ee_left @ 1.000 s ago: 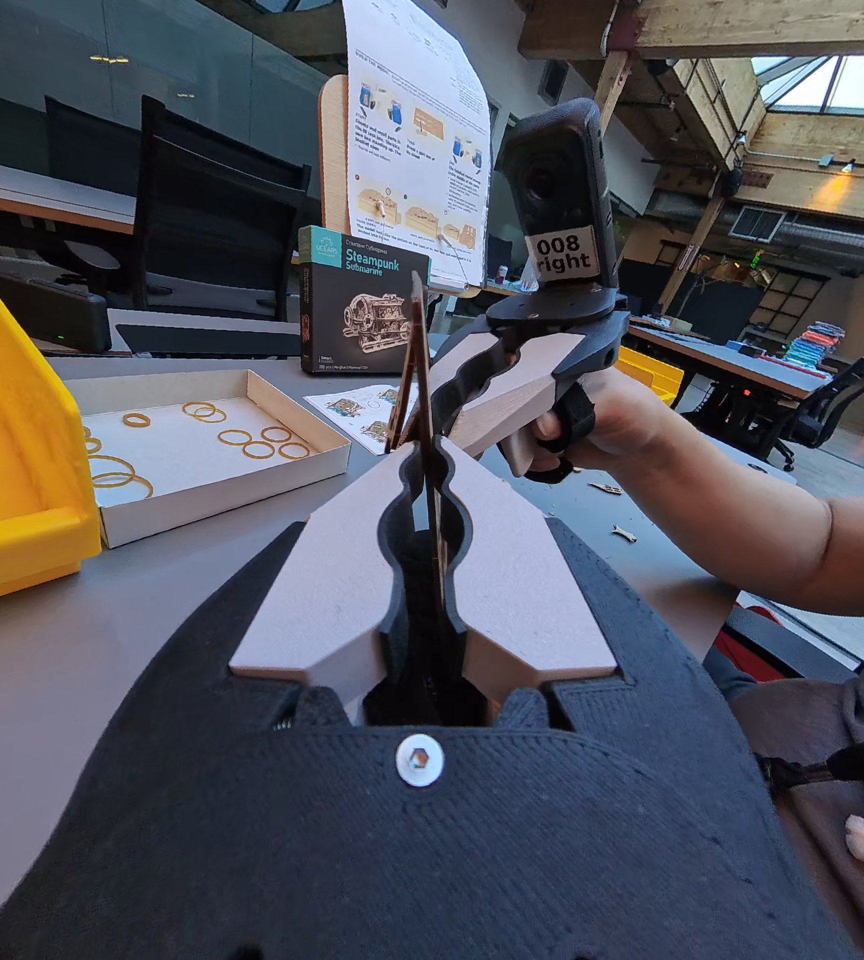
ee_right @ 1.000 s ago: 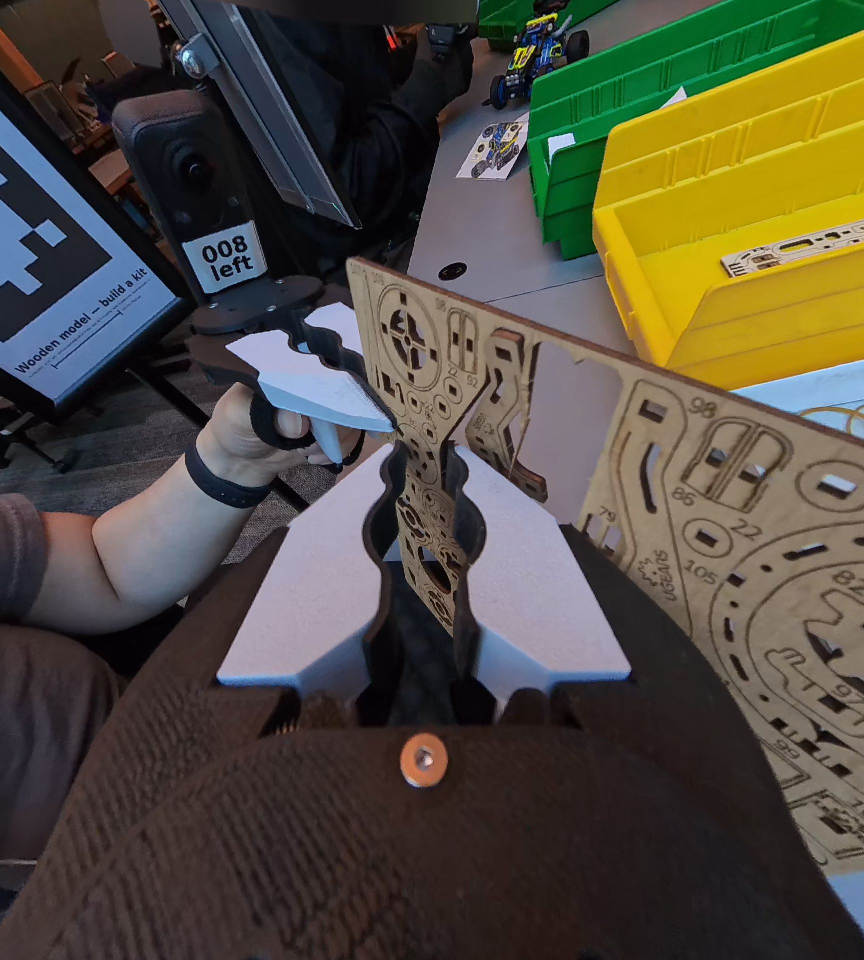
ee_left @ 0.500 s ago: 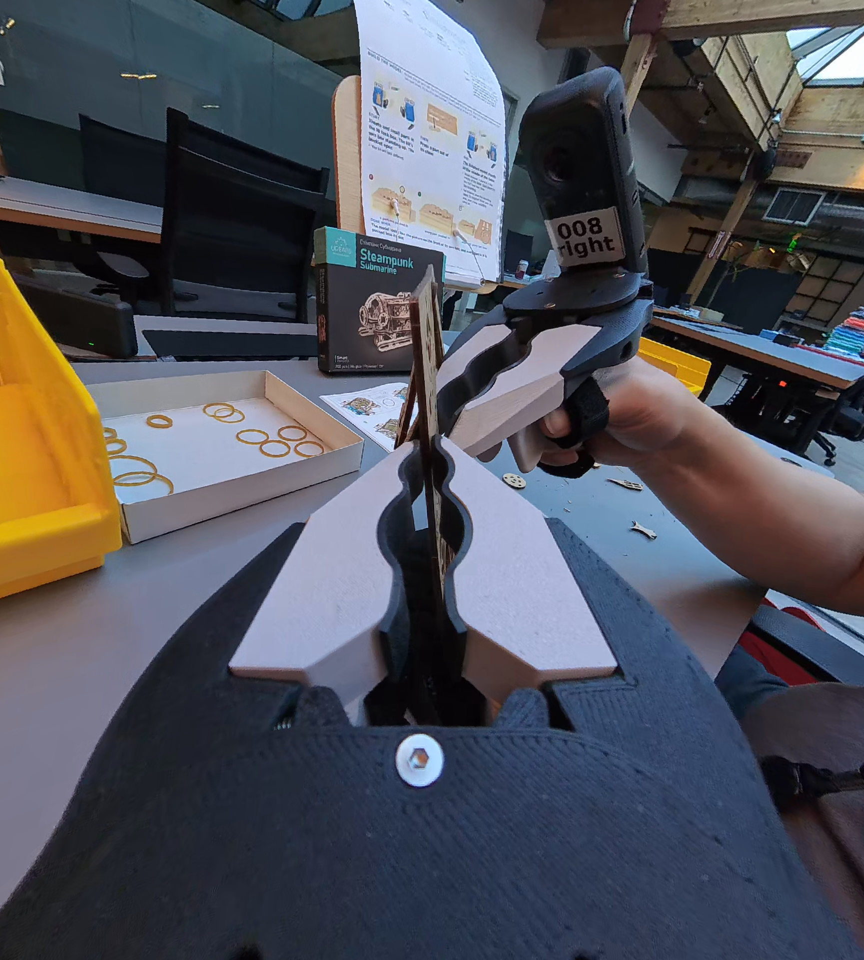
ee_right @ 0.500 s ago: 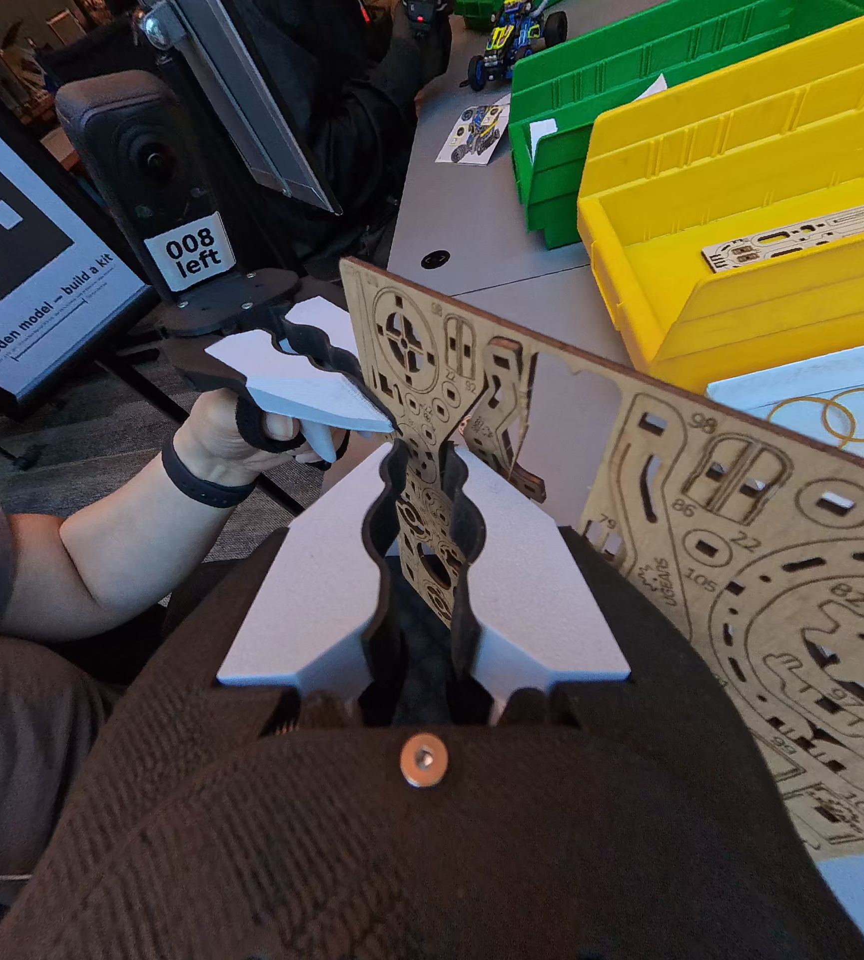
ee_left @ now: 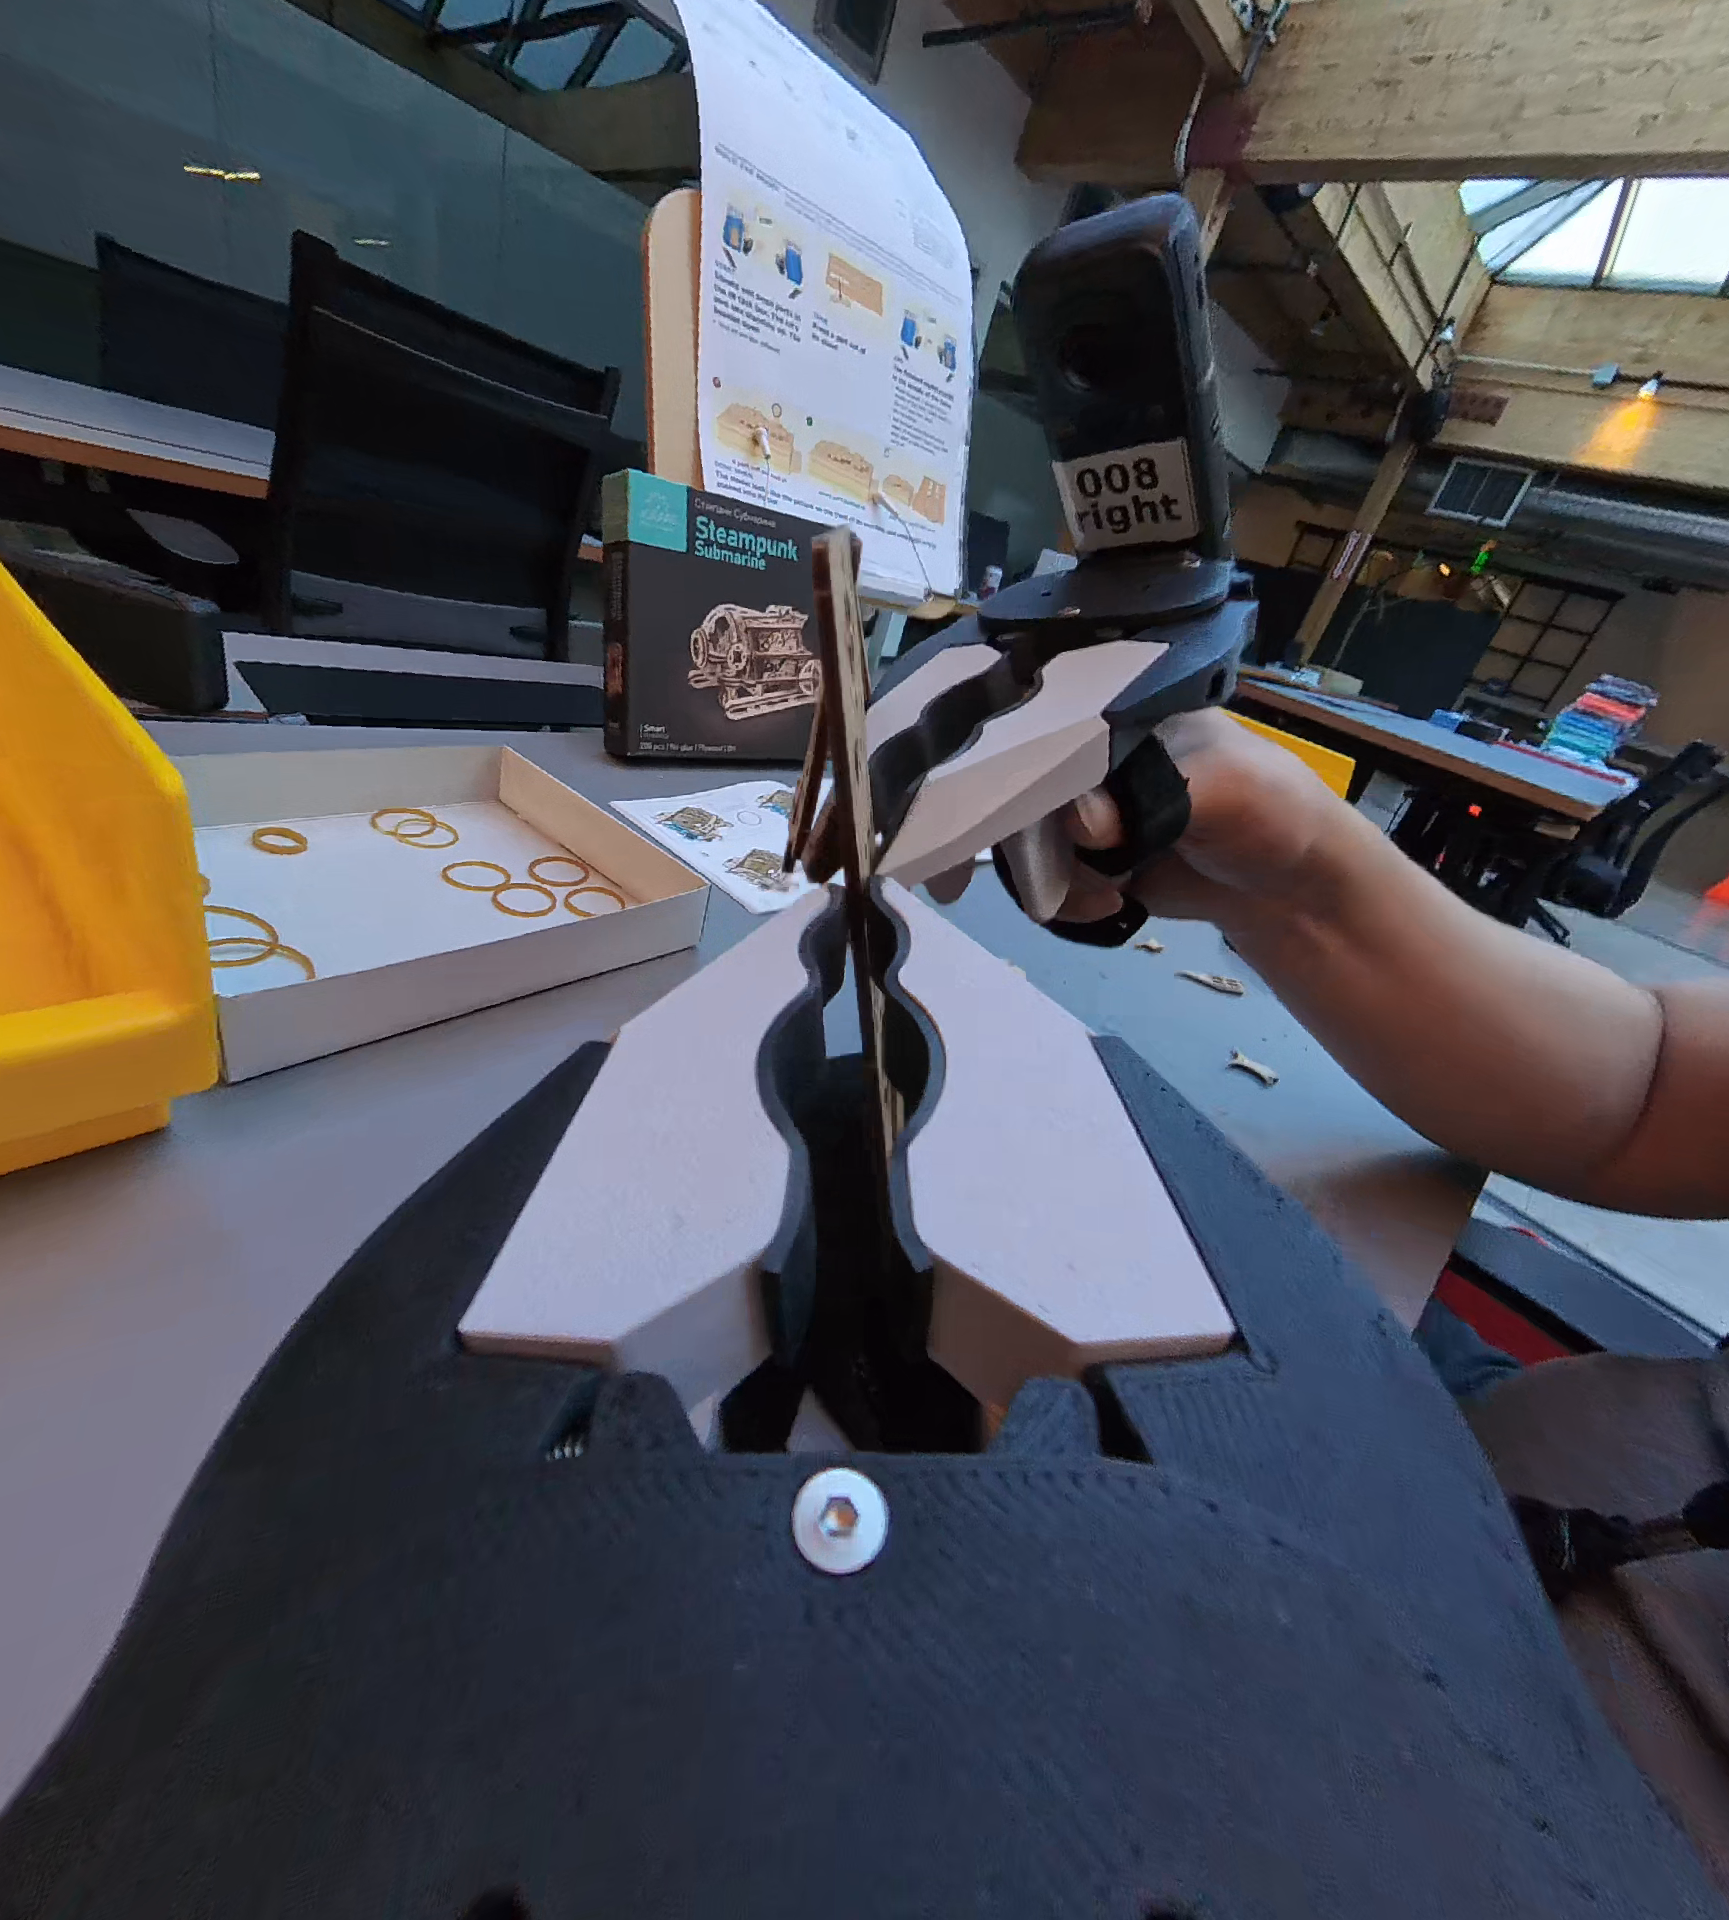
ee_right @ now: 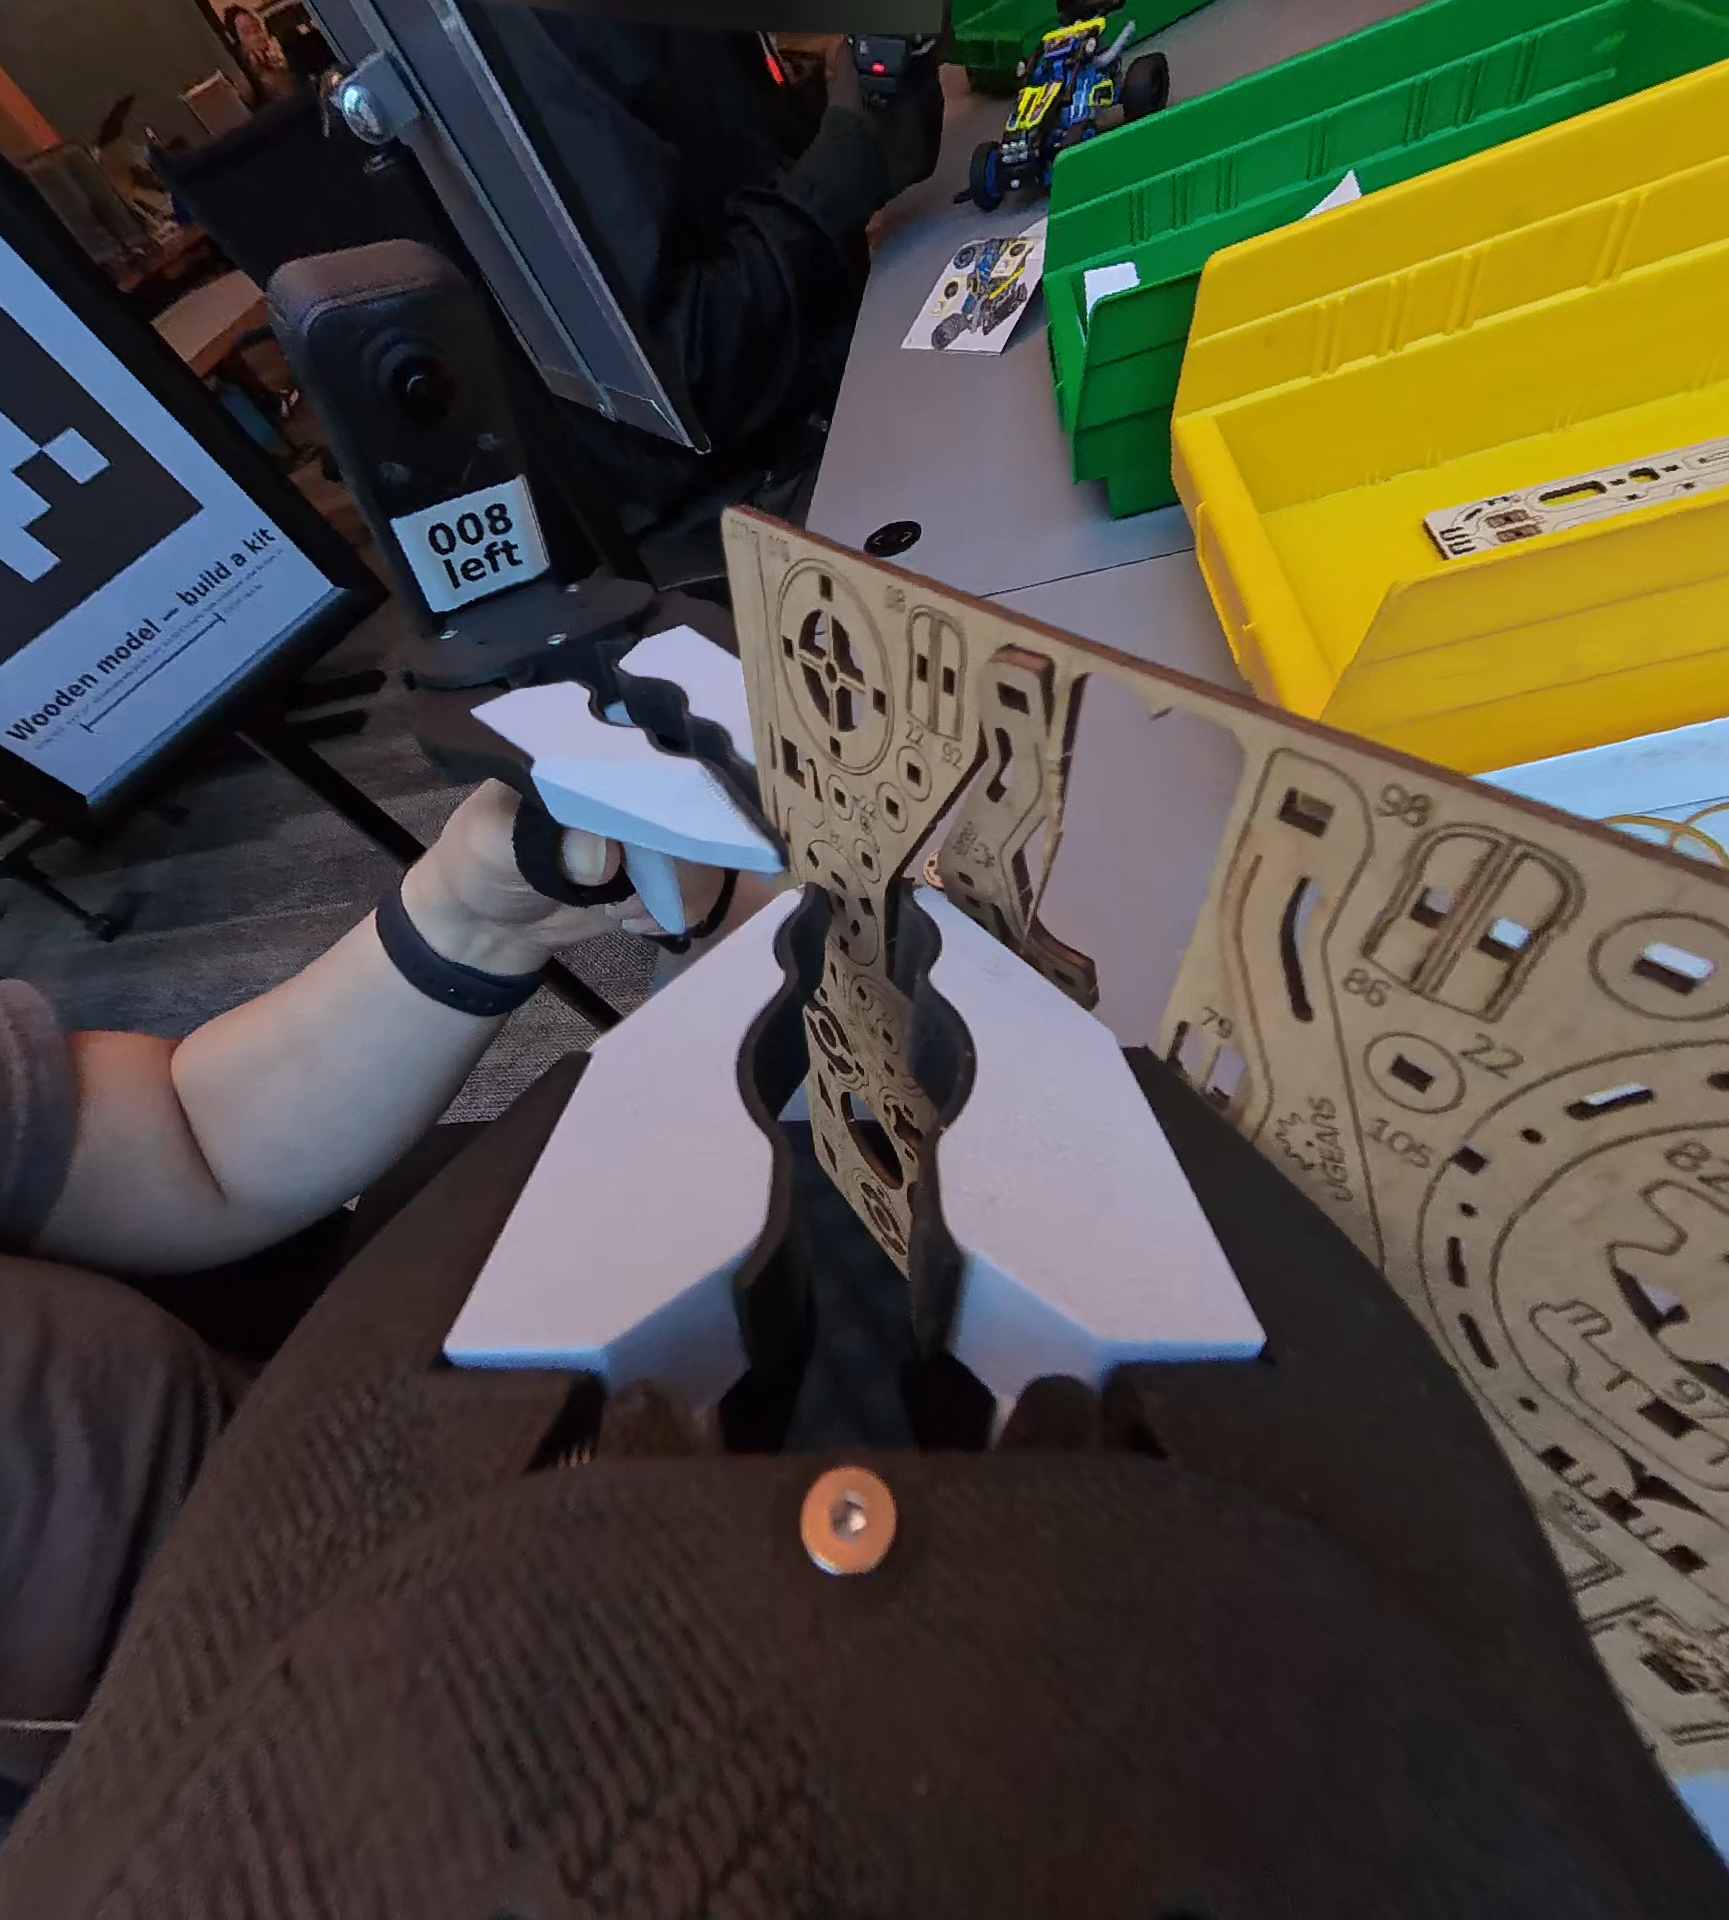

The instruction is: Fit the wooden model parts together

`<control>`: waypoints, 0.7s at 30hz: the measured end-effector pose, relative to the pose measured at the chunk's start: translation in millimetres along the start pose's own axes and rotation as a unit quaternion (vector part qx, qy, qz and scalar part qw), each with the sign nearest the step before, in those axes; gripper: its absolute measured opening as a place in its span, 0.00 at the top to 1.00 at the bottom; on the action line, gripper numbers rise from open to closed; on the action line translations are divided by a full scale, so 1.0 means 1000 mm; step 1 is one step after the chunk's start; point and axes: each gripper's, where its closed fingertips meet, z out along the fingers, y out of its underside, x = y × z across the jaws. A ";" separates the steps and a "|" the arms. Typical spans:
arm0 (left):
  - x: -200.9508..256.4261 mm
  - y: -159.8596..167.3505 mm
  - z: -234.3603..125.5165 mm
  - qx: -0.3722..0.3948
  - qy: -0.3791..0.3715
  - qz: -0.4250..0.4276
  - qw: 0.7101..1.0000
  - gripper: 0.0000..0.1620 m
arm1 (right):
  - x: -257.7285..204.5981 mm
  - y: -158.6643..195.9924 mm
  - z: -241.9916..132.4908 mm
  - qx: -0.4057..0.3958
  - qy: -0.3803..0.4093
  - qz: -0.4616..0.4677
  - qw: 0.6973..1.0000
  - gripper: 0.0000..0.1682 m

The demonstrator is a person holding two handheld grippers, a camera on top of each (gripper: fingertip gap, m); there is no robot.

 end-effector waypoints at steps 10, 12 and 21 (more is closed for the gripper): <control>0.001 0.013 0.011 -0.027 -0.007 0.029 0.999 0.99 | 0.001 0.000 0.002 -0.010 -0.009 0.005 1.000 0.92; 0.002 0.012 0.011 -0.027 -0.001 0.025 0.999 1.00 | 0.001 0.000 0.001 -0.012 -0.014 0.010 1.000 0.92; 0.002 0.016 0.009 -0.045 -0.016 0.024 0.999 1.00 | 0.001 0.001 0.004 -0.023 -0.003 -0.012 1.000 0.92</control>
